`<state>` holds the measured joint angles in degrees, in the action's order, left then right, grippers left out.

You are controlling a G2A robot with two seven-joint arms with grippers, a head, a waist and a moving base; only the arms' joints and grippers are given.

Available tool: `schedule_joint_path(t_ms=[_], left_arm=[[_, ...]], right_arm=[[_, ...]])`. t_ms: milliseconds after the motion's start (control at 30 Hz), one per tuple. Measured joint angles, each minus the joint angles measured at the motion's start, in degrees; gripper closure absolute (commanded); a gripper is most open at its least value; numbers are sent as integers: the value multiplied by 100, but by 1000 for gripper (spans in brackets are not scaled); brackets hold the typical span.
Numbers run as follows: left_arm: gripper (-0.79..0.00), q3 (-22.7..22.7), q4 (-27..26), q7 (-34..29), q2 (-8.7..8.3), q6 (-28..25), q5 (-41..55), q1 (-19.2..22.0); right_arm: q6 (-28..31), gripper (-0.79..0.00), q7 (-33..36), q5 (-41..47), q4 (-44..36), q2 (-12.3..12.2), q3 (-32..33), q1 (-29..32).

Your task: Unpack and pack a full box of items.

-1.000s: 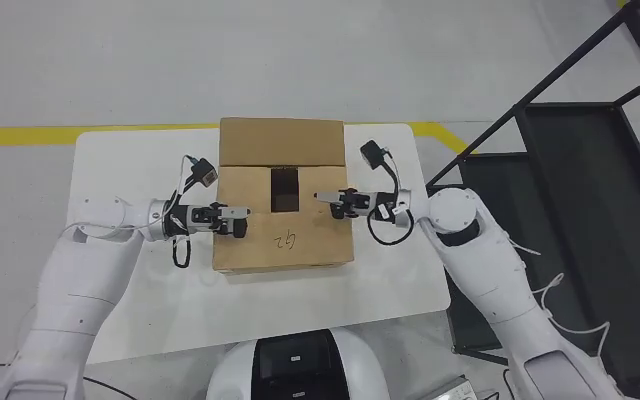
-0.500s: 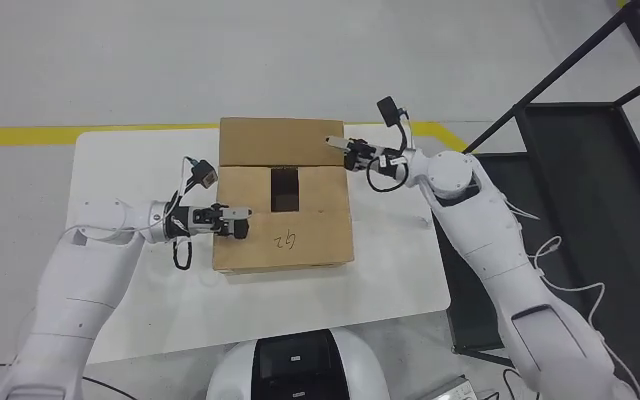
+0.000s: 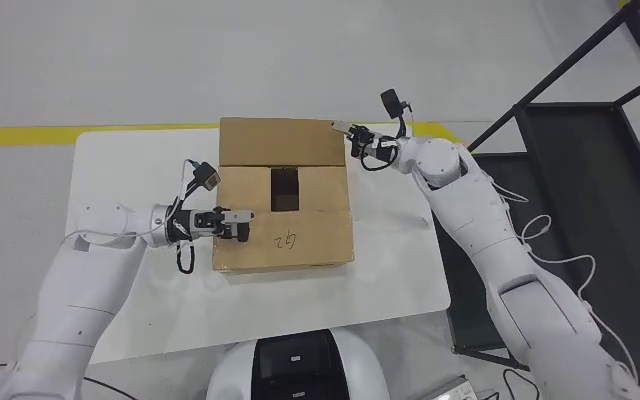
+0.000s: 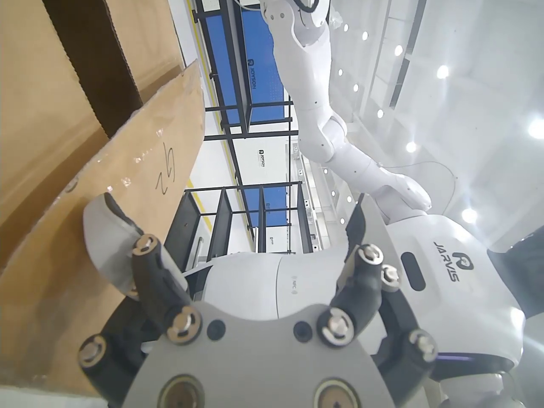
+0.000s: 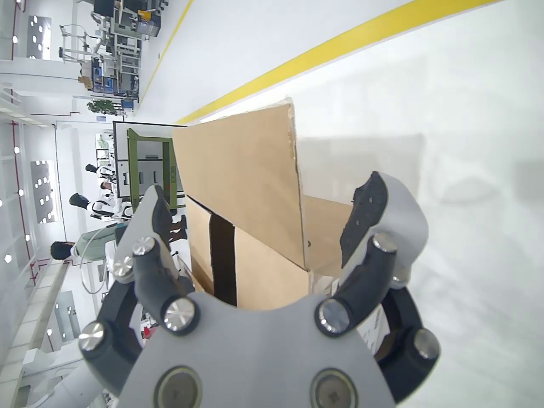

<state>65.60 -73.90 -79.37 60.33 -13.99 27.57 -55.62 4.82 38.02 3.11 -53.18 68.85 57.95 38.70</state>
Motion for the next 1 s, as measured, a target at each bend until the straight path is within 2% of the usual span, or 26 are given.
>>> schedule_joint_path(t_ms=[133,300,567,767,1000], left_arm=[[-785,-32,-53,20,-2,25,-27,3],[-785,-40,-89,45,-11,44,-41,-15],[-785,-140,-40,45,4,43,22,-21],[-785,-272,51,17,34,35,32,77],[-785,-312,105,10,41,-10,52,116]], right_arm=[[100,-785,83,138,317,149,-247,-210],[616,-785,484,668,663,259,-272,-348],[1529,-785,1162,979,692,123,127,-139],[1813,-785,1339,799,-138,-124,619,489],[1771,-785,1230,459,-1810,-428,1395,1637]])
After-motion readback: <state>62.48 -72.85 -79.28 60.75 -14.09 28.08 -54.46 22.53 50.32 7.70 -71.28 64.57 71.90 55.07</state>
